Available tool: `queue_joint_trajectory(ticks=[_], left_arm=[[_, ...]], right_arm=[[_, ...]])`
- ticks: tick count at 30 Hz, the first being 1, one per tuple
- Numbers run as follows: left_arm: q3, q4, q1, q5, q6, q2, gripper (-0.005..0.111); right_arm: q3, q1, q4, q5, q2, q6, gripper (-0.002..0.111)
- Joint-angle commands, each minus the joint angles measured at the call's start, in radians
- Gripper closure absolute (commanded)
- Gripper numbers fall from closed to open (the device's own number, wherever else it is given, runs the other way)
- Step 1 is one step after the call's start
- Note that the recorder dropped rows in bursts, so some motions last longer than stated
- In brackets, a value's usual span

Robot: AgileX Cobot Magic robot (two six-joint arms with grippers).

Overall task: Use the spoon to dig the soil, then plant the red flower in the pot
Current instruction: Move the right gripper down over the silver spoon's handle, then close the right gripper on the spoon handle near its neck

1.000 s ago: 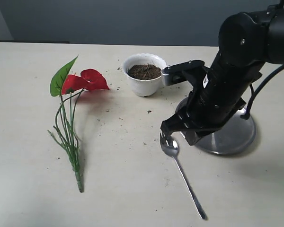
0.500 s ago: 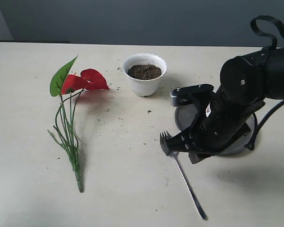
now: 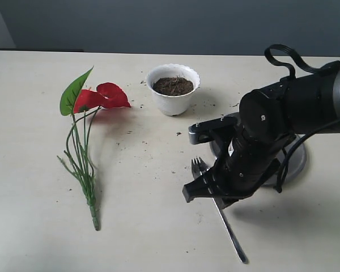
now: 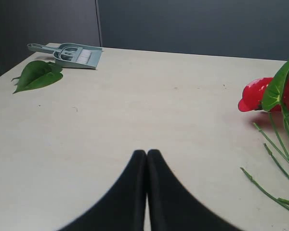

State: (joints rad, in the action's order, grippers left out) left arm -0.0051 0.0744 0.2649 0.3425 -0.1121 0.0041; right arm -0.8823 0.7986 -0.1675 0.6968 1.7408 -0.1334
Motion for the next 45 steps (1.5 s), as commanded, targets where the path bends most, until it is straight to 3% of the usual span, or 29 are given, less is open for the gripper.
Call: queue_joint_trajectory(ticks=[1, 27, 45], left_arm=[[0.005, -0.009, -0.007, -0.007, 0.0, -0.004, 0.106], [0.005, -0.009, -0.007, -0.007, 0.0, -0.004, 0.106], [0.005, -0.009, -0.007, -0.007, 0.0, -0.004, 0.106]], right_arm=[[0.003, 0.001, -0.024, -0.038, -0.001, -0.001, 0.081], [-0.071, 0.001, 0.052, 0.03, 0.089, 0.001, 0.08], [-0.071, 0.001, 0.052, -0.03, 0.101, 0.001, 0.08]])
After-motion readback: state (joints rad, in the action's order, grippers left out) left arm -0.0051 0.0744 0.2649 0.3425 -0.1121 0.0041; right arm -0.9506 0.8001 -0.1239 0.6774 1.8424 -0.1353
